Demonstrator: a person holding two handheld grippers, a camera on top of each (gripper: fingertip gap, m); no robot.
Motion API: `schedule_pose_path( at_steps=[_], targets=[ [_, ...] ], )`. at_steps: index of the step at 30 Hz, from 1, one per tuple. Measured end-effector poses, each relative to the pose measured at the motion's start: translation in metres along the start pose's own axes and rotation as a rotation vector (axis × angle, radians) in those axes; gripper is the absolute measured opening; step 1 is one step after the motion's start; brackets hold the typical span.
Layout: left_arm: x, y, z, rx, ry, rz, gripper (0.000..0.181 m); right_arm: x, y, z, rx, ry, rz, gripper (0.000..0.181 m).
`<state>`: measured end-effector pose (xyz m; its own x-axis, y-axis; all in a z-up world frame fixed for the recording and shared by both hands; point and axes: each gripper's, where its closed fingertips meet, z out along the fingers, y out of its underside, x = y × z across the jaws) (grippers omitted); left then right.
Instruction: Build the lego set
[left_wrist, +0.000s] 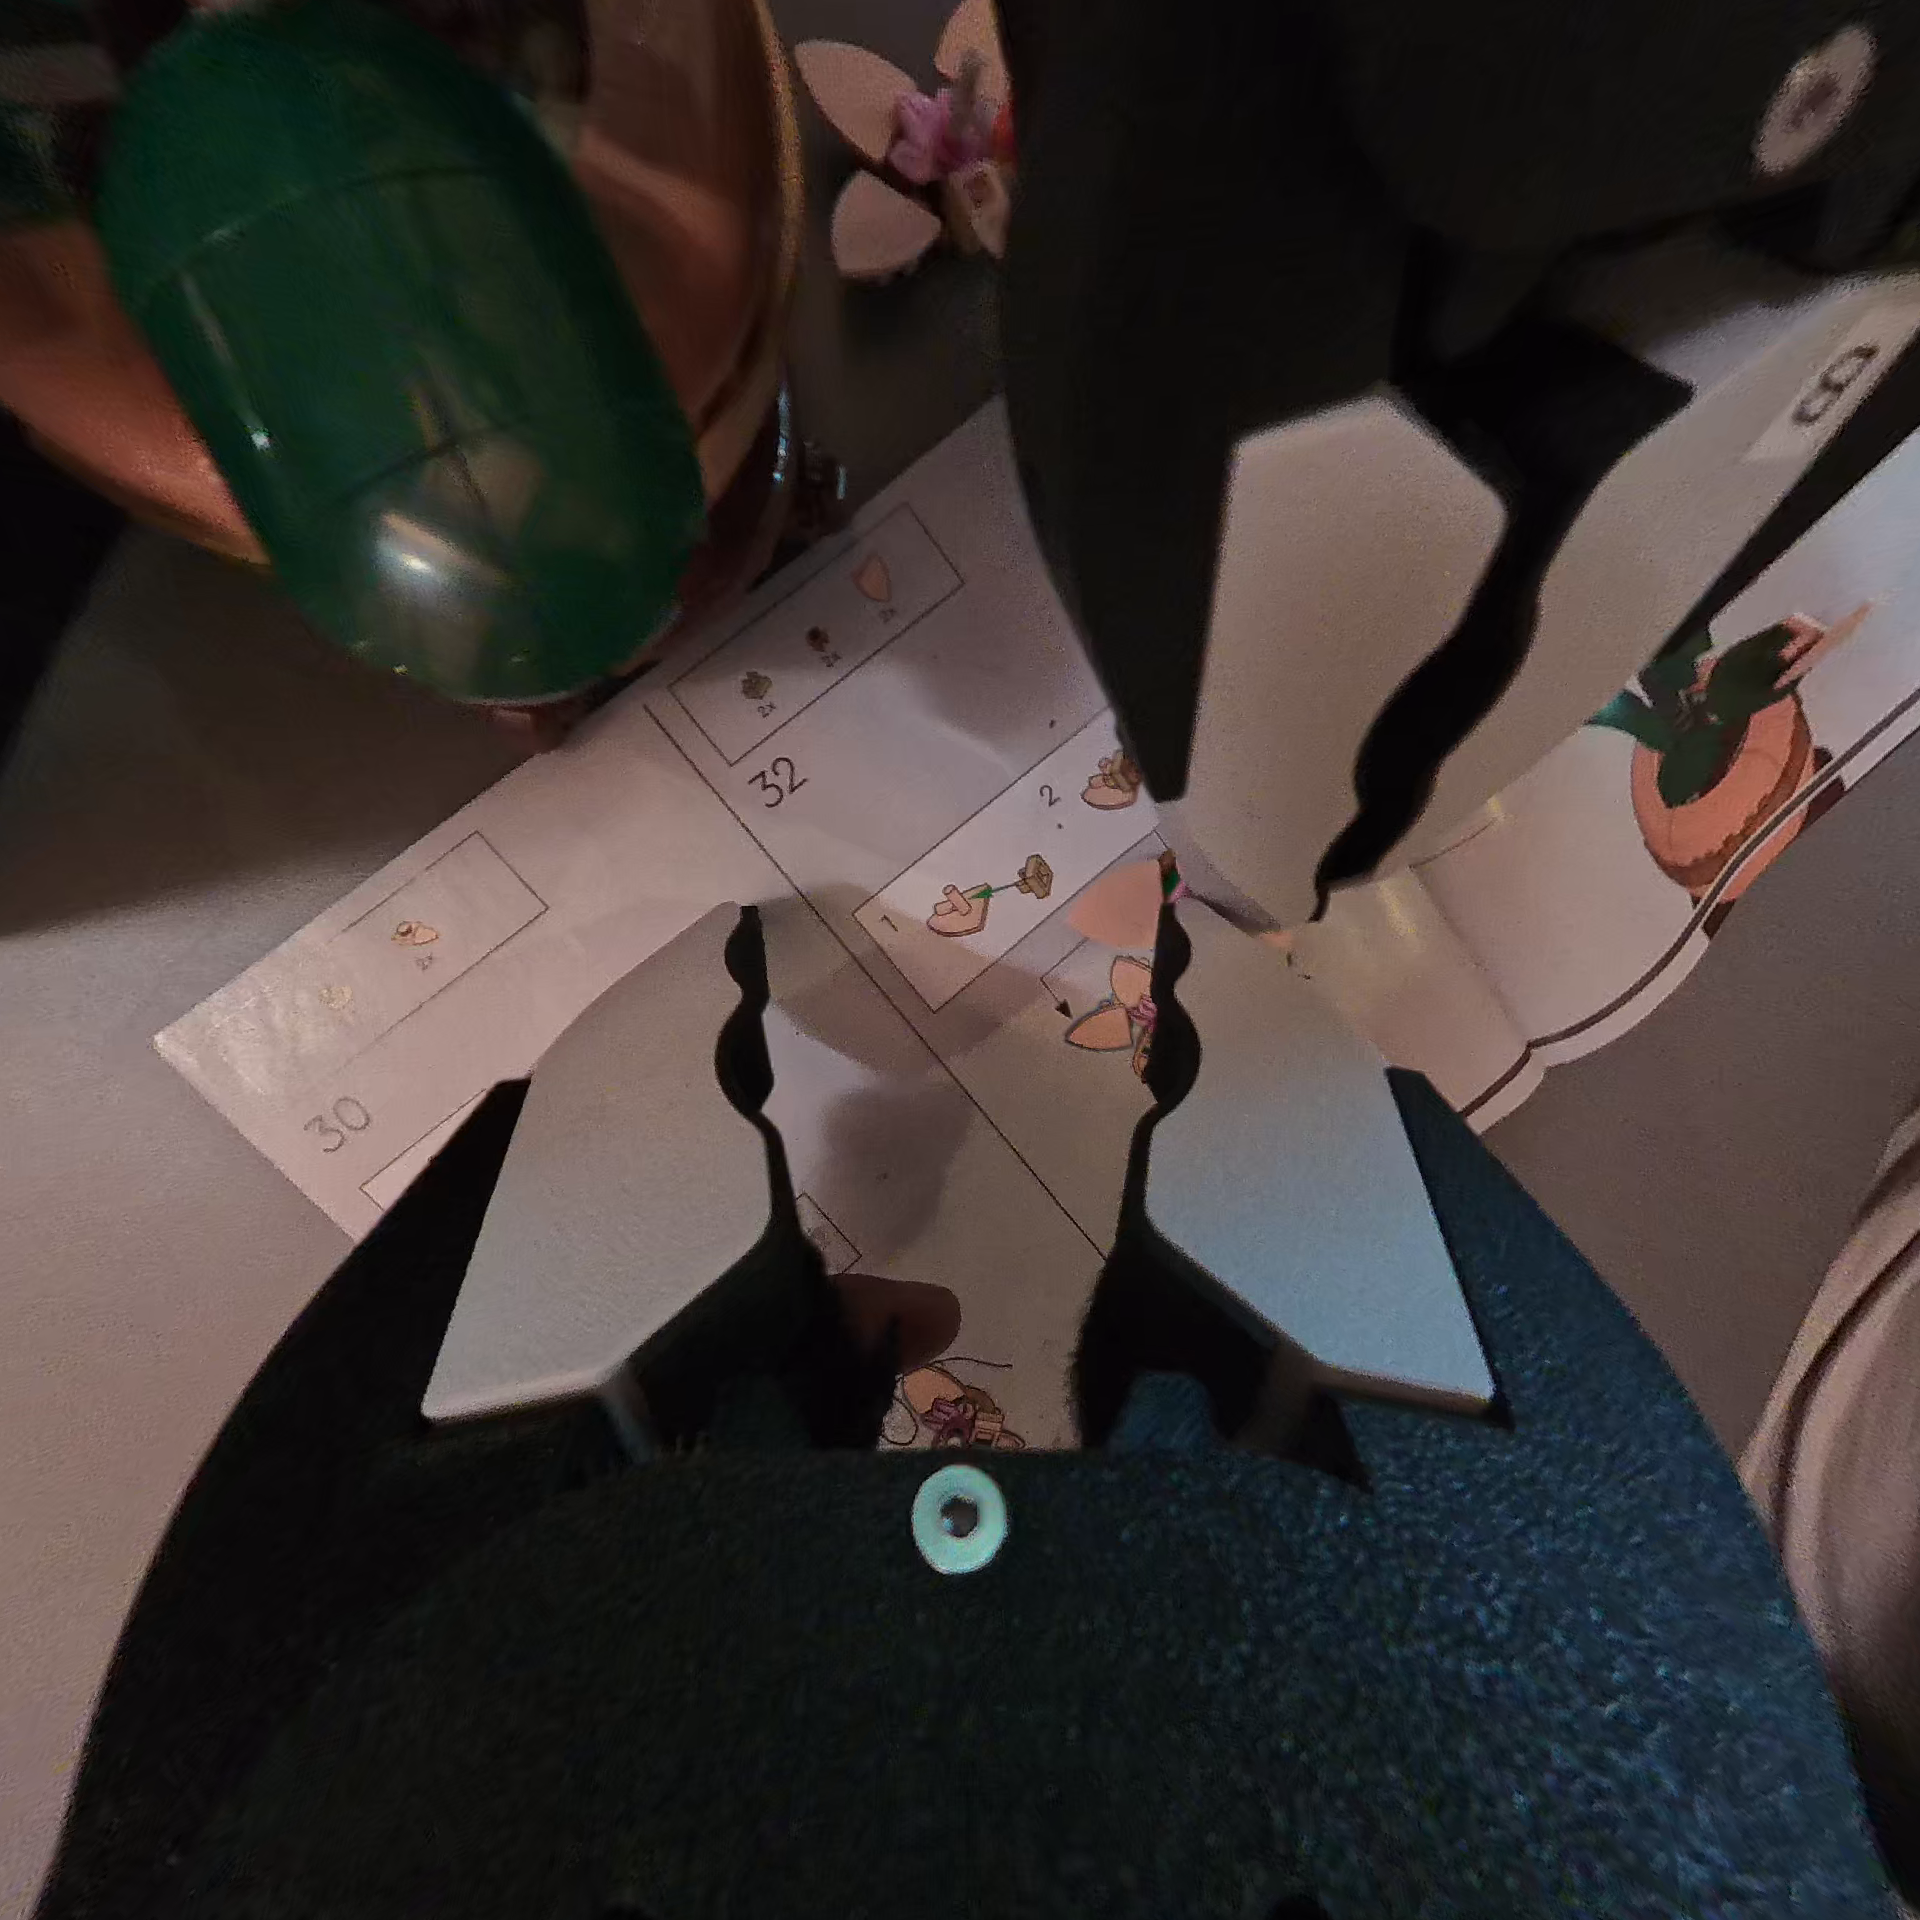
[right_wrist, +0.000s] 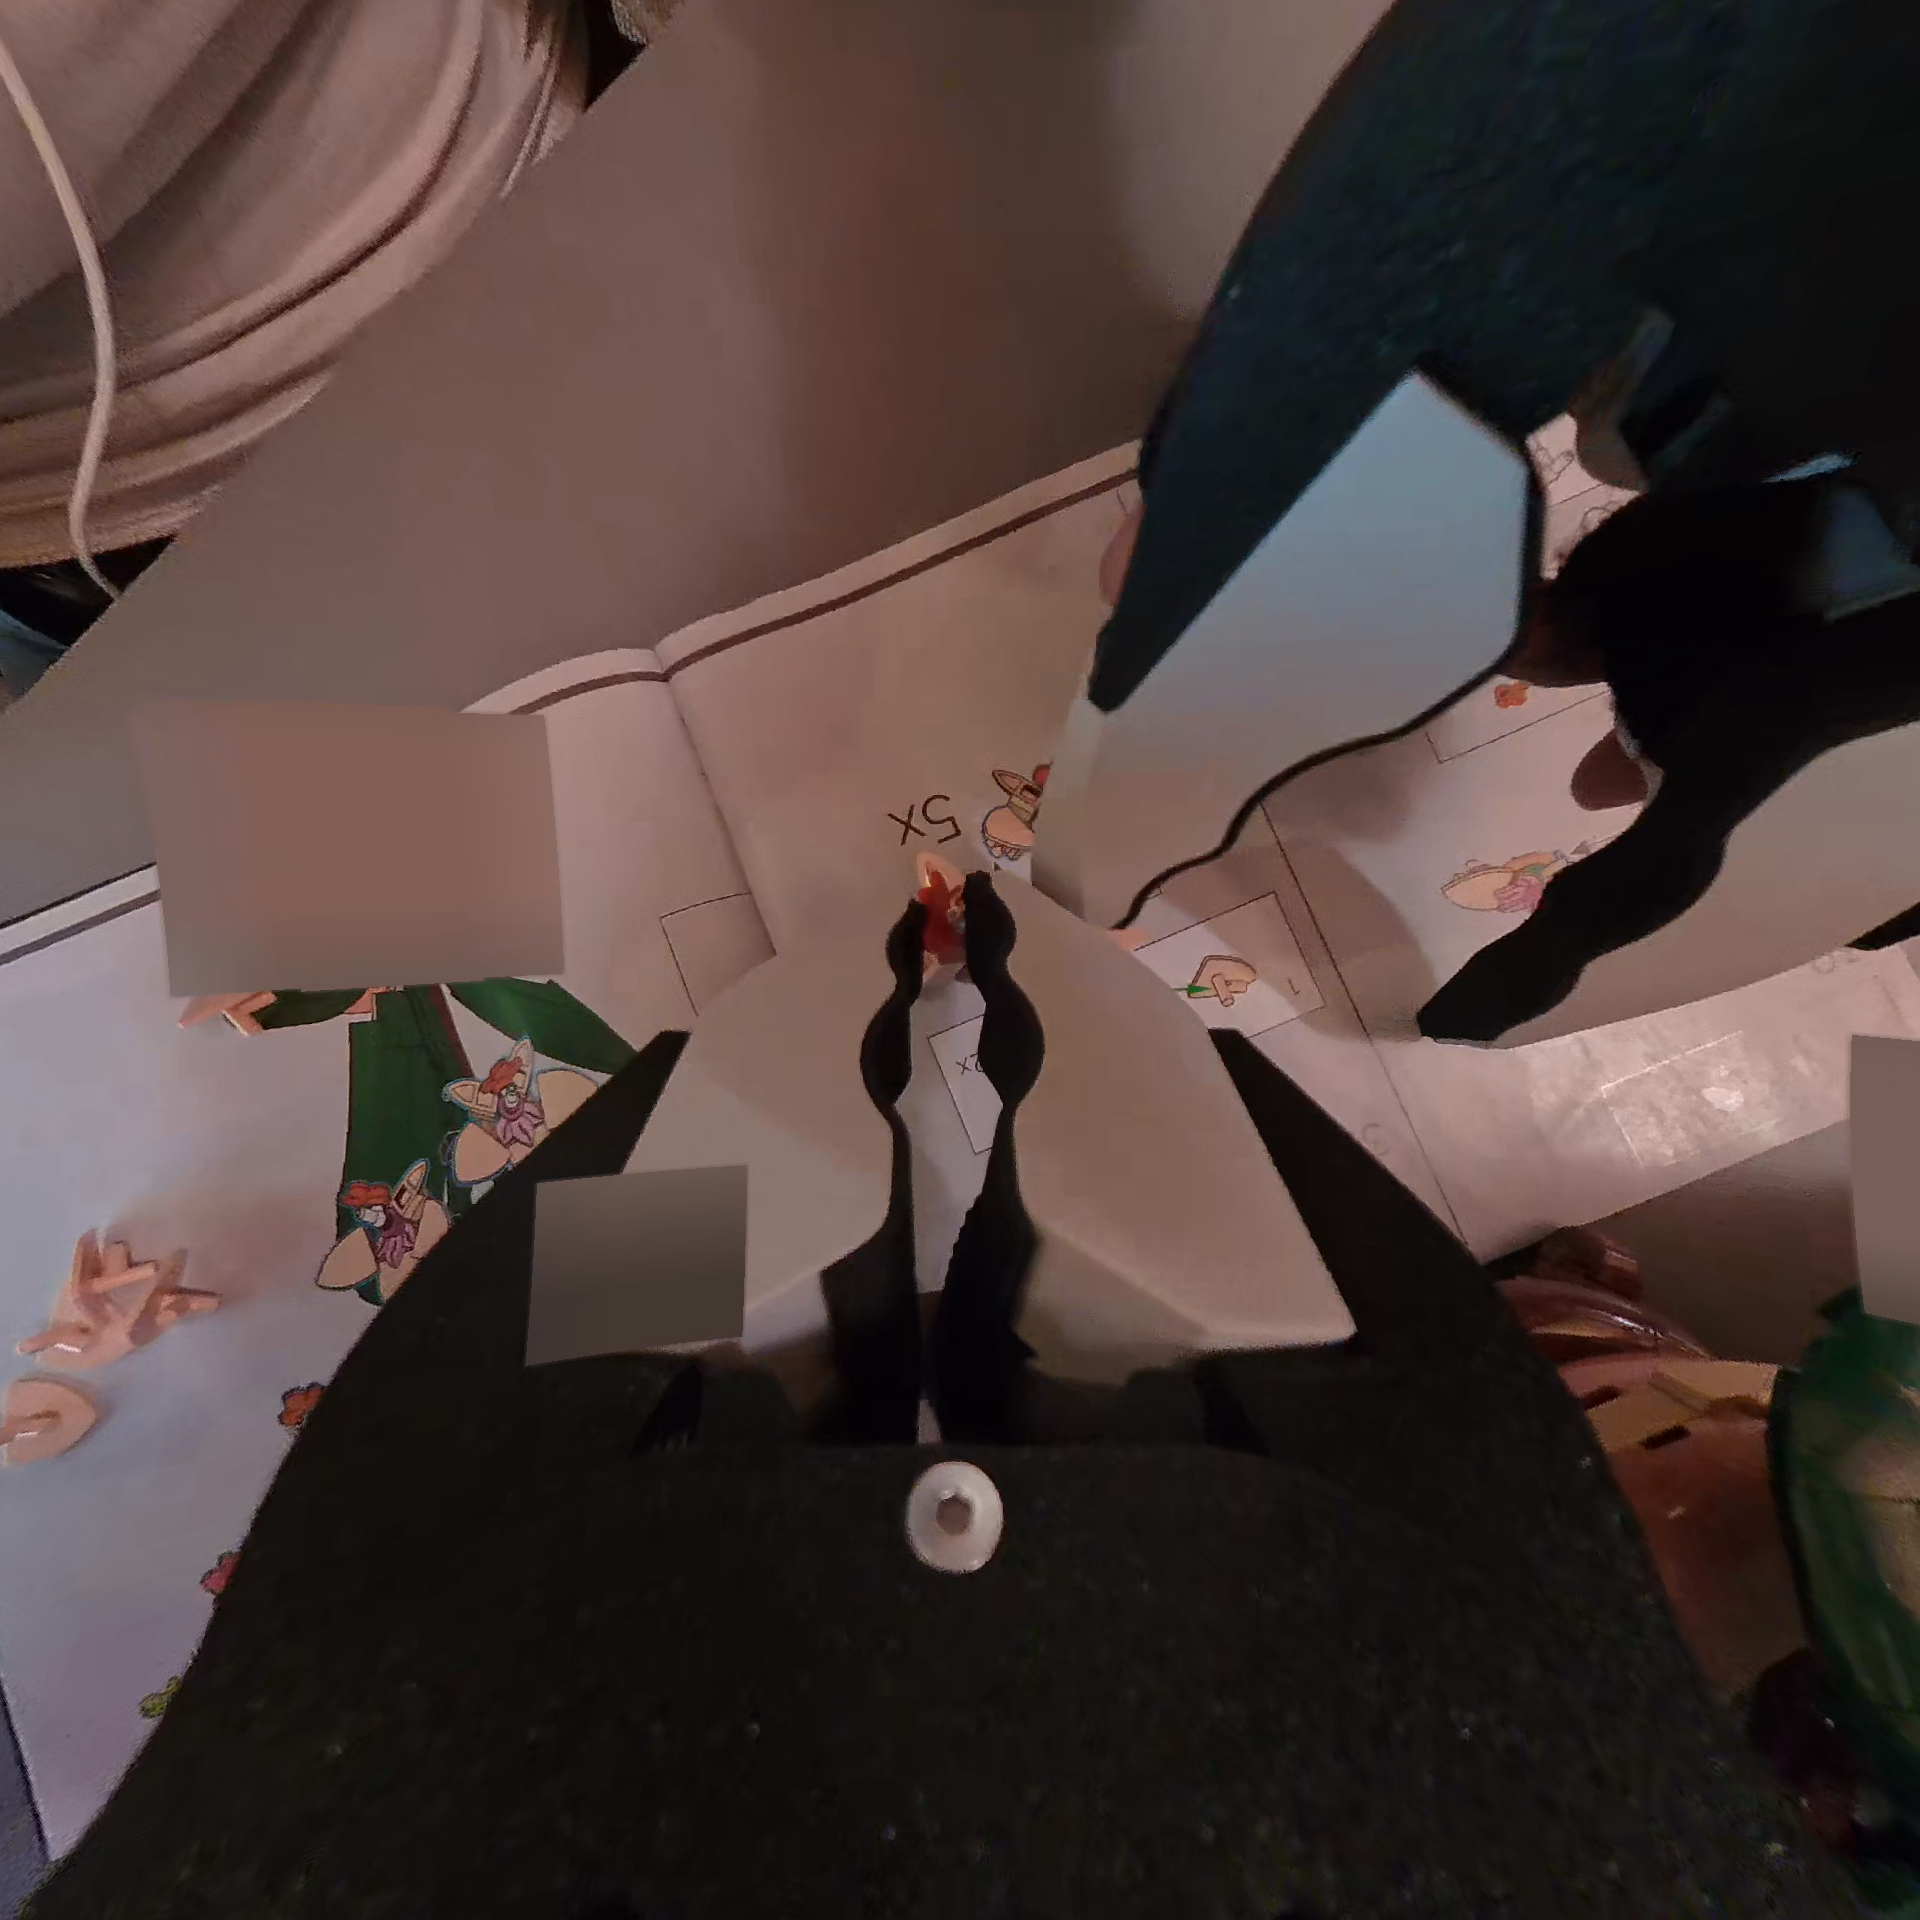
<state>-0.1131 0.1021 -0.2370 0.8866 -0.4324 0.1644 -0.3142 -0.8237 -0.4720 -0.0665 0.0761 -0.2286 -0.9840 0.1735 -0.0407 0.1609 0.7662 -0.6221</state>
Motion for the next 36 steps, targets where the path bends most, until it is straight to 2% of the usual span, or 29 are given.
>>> schedule_pose_path(
  at_steps=[1,7,12,19,21,23,26,28,33,36],
  targets=[
    [-0.001,0.0,0.0,0.007,-0.003,-0.016,0.071,0.0,-0.001,0.0,0.001,0.0,-0.004,0.008],
    [-0.003,0.0,0.002,0.024,-0.033,-0.038,0.07,-0.001,-0.001,0.001,0.005,-0.002,-0.021,0.008],
    [-0.002,0.002,-0.002,0.026,0.011,-0.078,0.08,0.0,0.0,0.0,0.004,0.008,-0.031,0.008],
    [-0.004,0.004,0.0,0.082,-0.071,-0.078,0.083,0.0,0.0,-0.001,0.006,0.008,-0.024,0.008],
    [0.002,0.003,-0.001,0.127,-0.059,-0.064,0.062,0.0,0.0,0.0,0.007,0.003,-0.023,0.008],
    [-0.001,0.002,-0.007,0.188,-0.123,0.019,0.04,-0.001,-0.001,0.001,0.01,0.003,-0.025,0.008],
    [0.019,-0.015,-0.031,0.46,-0.088,0.292,0.007,-0.001,0.0,0.001,0.008,0.007,-0.025,0.008],
    [0.037,-0.02,-0.044,0.591,0.013,0.413,0.001,0.0,0.0,0.0,0.008,0.011,-0.026,0.008],
    [0.038,-0.005,-0.025,0.438,0.115,0.507,0.0,0.0,-0.001,0.001,0.011,-0.001,-0.025,0.008],
    [0.046,-0.008,-0.019,0.424,0.156,0.548,0.0,0.0,-0.001,0.001,0.012,-0.008,-0.024,0.008]
  ],
)
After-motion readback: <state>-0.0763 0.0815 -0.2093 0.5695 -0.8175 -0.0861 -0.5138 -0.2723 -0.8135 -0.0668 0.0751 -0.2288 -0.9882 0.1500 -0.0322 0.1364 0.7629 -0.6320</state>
